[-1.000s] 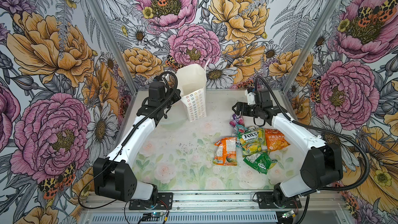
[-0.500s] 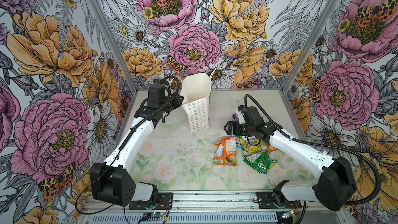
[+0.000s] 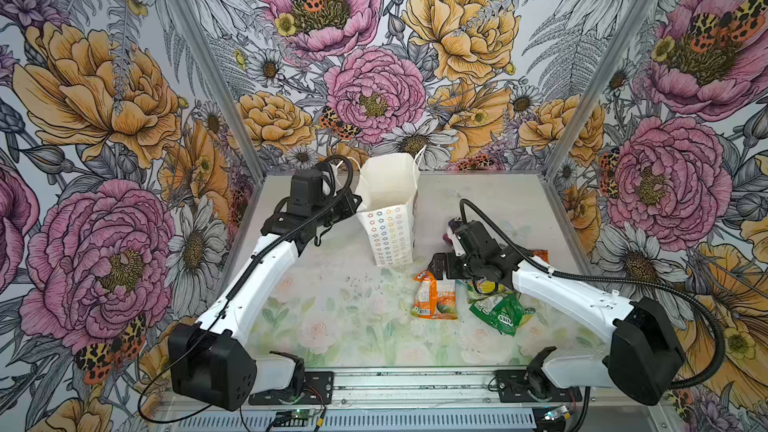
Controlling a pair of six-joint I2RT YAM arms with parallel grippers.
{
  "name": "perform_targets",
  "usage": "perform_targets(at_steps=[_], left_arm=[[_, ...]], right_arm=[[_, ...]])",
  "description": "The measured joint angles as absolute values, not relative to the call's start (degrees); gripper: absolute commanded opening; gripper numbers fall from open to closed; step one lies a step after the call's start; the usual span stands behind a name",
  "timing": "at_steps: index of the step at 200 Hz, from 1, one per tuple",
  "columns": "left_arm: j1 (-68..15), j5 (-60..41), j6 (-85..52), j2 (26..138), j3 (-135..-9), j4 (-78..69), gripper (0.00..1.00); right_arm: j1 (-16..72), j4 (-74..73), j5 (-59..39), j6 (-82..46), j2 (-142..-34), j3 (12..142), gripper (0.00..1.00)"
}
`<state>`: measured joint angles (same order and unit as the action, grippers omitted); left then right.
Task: Place the snacks into the paper bag
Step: 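Reach the right gripper down and grasp the orange snack packet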
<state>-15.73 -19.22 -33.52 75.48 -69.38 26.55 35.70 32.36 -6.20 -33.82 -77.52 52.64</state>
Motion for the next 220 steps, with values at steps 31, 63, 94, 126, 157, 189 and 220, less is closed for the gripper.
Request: perform_targets(at_steps=[31, 63, 94, 126, 157, 189, 220], left_arm=[[-16.4, -17.4, -34.7, 75.5, -69.0, 26.9, 0.00], [-16.9, -16.2, -35.6, 75.5, -69.0, 27.0, 0.00], [-17.1, -15.9, -35.7, 75.5, -69.0, 27.0, 0.00], [-17.1, -15.9, -35.6, 75.6, -68.9, 27.0, 0.00], [-17.1, -15.9, -35.6, 76.0, -69.0, 27.1, 0.00], [-17.1, -15.9, -35.6, 76.2, -68.9, 27.2, 0.00], [-17.1, -15.9, -35.6, 76.2, -69.0, 27.2, 0.00]], right_arm=[[37.3, 32.3, -6.2, -33.6, -79.3, 52.2, 1.00], [38.3, 32.4, -5.5, -33.6, -80.4, 51.5, 1.00], [38.6, 32.4, -4.4, -34.3, -80.6, 50.5, 1.00], [39.3, 32.4, -3.8, -35.2, -82.4, 50.2, 1.00], [40.5, 32.3, -3.7, -35.1, -85.1, 50.2, 1.00], [41.7, 31.7, -4.1, -34.9, -88.0, 50.2, 1.00], [41.8, 29.4, -4.7, -34.8, -89.9, 50.1, 0.97]])
